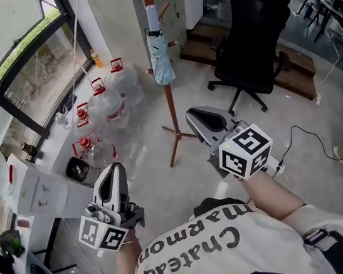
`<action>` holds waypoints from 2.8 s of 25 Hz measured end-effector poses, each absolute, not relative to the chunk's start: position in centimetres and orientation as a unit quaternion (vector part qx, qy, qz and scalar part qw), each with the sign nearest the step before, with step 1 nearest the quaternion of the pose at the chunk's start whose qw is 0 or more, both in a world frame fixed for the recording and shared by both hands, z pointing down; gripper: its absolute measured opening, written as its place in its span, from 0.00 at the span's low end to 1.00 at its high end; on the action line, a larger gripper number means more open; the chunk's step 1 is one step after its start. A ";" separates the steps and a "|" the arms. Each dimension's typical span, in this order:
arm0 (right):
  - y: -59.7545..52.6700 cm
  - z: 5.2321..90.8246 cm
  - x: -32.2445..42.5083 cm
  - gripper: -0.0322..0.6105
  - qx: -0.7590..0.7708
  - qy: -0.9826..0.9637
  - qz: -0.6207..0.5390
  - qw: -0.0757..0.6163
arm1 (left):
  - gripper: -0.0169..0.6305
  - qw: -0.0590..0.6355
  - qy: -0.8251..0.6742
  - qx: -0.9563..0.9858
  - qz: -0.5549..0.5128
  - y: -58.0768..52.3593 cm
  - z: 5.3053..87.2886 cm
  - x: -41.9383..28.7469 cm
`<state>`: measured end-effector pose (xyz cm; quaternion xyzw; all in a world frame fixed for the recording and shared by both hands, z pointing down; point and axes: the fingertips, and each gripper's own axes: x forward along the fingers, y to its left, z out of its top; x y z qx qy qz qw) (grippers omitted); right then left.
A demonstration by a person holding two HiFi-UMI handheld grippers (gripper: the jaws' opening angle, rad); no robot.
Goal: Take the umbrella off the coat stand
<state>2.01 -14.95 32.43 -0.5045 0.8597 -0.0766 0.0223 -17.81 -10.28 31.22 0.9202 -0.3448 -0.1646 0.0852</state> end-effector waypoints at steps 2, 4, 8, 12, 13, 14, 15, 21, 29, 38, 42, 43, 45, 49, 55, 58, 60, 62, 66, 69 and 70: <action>-15.4 32.5 1.8 0.12 -0.506 0.859 -0.073 0.013 | 0.06 0.094 -0.334 0.924 -0.161 -10.1 31.7 -17.9; -15.7 32.5 1.8 0.12 -0.507 0.859 -0.066 0.002 | 0.06 0.103 -0.323 0.928 -0.155 -9.6 32.3 -17.8; -16.6 32.2 1.5 0.12 -0.514 0.856 -0.054 -0.009 | 0.06 0.114 -0.326 0.927 -0.144 -9.7 33.4 -18.7; -17.3 33.0 1.2 0.12 -0.519 0.853 -0.055 -0.014 | 0.06 0.114 -0.338 0.923 -0.148 -10.0 33.6 -20.0; -17.5 33.2 1.3 0.12 -0.521 0.852 -0.057 -0.015 | 0.06 0.113 -0.340 0.922 -0.147 -10.2 33.5 -20.1; -17.7 33.5 1.5 0.12 -0.523 0.850 -0.059 -0.016 | 0.06 0.111 -0.341 0.922 -0.146 -10.4 33.5 -20.2; -18.1 33.7 1.8 0.12 -0.526 0.848 -0.061 -0.016 | 0.06 0.110 -0.342 0.922 -0.145 -10.6 33.4 -20.3; -20.5 34.7 2.9 0.12 -0.537 0.839 -0.088 -0.008 | 0.06 0.116 -0.350 0.919 -0.140 -12.1 33.8 -20.4; -23.9 34.5 4.2 0.12 -0.541 0.836 -0.093 0.011 | 0.06 0.111 -0.357 0.919 -0.128 -14.6 33.4 -19.9; -28.8 34.8 5.4 0.12 -0.531 0.842 -0.097 0.018 | 0.06 0.110 -0.375 0.911 -0.132 -18.8 33.7 -18.9; -31.2 35.0 6.0 0.12 -0.526 0.844 -0.100 0.019 | 0.06 0.105 -0.379 0.911 -0.128 -20.8 33.5 -18.2; -31.8 35.2 6.0 0.12 -0.524 0.846 -0.101 0.018 | 0.06 0.105 -0.380 0.910 -0.127 -21.3 33.5 -18.1; -33.0 35.7 6.1 0.12 -0.518 0.849 -0.108 0.011 | 0.06 0.106 -0.384 0.909 -0.124 -22.0 33.6 -17.9; -35.0 36.8 6.2 0.12 -0.502 0.852 -0.146 0.018 | 0.06 0.113 -0.392 0.905 -0.121 -23.5 34.0 -17.7; -37.2 37.9 6.5 0.39 -0.504 0.849 -0.159 0.016 | 0.06 0.117 -0.400 0.901 -0.119 -25.2 34.3 -17.6; -38.4 37.8 6.6 0.39 -0.505 0.848 -0.158 0.017 | 0.06 0.115 -0.402 0.900 -0.119 -25.9 34.2 -17.5; -39.1 37.6 6.3 0.41 -0.504 0.849 -0.158 0.019 | 0.06 0.113 -0.407 0.899 -0.119 -26.2 34.1 -17.7; -39.8 37.6 5.8 0.42 -0.500 0.851 -0.158 0.018 | 0.06 0.112 -0.415 0.895 -0.120 -26.3 34.0 -18.1; -41.0 37.9 5.2 0.48 -0.494 0.854 -0.164 0.016 | 0.06 0.110 -0.431 0.887 -0.122 -26.5 34.0 -18.9; -41.8 38.0 4.9 0.49 -0.499 0.850 -0.165 0.015 | 0.06 0.109 -0.440 0.883 -0.123 -26.7 34.0 -19.5; -42.1 38.1 4.9 0.50 -0.503 0.849 -0.164 0.014 | 0.06 0.108 -0.443 0.882 -0.123 -26.8 34.0 -19.7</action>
